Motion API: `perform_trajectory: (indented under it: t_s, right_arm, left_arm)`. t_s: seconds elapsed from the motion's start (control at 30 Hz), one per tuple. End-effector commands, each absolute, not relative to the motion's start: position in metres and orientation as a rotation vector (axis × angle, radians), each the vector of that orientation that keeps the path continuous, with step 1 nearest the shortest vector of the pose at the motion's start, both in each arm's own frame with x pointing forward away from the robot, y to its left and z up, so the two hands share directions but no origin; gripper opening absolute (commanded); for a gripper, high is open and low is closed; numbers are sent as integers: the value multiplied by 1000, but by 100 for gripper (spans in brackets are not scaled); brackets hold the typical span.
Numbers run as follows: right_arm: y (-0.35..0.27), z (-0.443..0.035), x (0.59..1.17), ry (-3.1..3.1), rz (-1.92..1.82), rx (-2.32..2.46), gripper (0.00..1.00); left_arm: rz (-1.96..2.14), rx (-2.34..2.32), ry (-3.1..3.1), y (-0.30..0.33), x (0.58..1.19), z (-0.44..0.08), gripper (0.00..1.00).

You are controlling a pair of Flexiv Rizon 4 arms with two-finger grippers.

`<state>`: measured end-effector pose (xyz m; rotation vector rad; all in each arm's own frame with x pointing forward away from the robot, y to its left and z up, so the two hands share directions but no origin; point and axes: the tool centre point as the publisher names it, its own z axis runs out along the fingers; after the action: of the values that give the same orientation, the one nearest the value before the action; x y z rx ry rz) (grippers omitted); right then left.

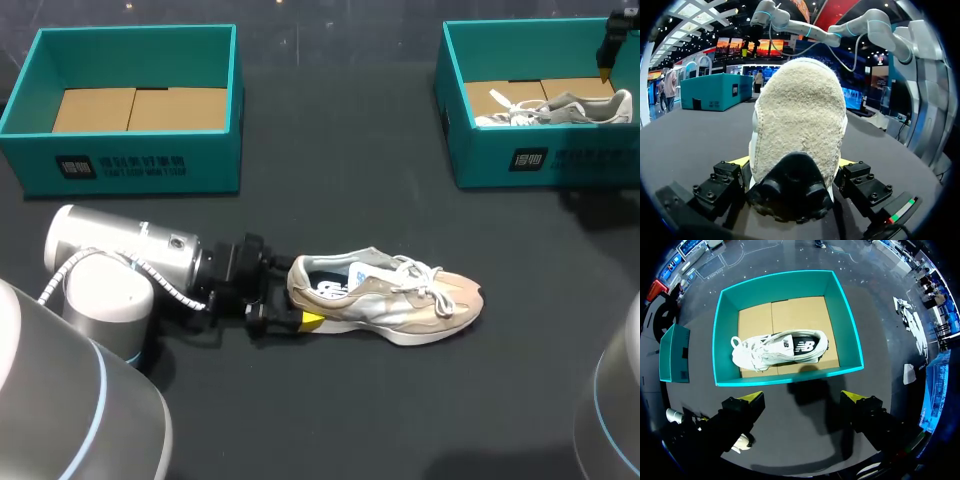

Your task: Take the shoe out of the shoebox, open the shoe tongue, remove and reinsert the insole, then place the shoe into the shoebox

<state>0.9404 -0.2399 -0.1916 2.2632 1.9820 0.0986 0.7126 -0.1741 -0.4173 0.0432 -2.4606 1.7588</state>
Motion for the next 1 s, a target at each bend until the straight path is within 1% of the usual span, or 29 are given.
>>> perform_trajectory:
  t_s: [0.03, 0.3, 0.5, 0.7, 0.97, 1.0]
  right_arm:
    - [-240, -192, 939, 1981, 100, 2263, 100]
    - [-240, -192, 939, 1981, 100, 2263, 100]
    - [-209, -180, 924, 1940, 51, 2289, 100]
    - [-173, -172, 894, 1914, 6, 2318, 100]
    - [-123, -169, 850, 1932, 15, 2361, 100]
    - [-117, -170, 849, 1988, 65, 2365, 100]
  left_arm:
    - [1758, 46, -2462, -173, 708, -420, 0]
    - [1758, 46, -2462, -173, 708, -420, 0]
    - [1758, 46, -2462, -173, 708, -420, 0]
    - [1758, 46, -2462, -173, 708, -420, 0]
    - [1758, 46, -2462, -173, 708, -420, 0]
    - [1758, 46, -2462, -173, 708, -420, 0]
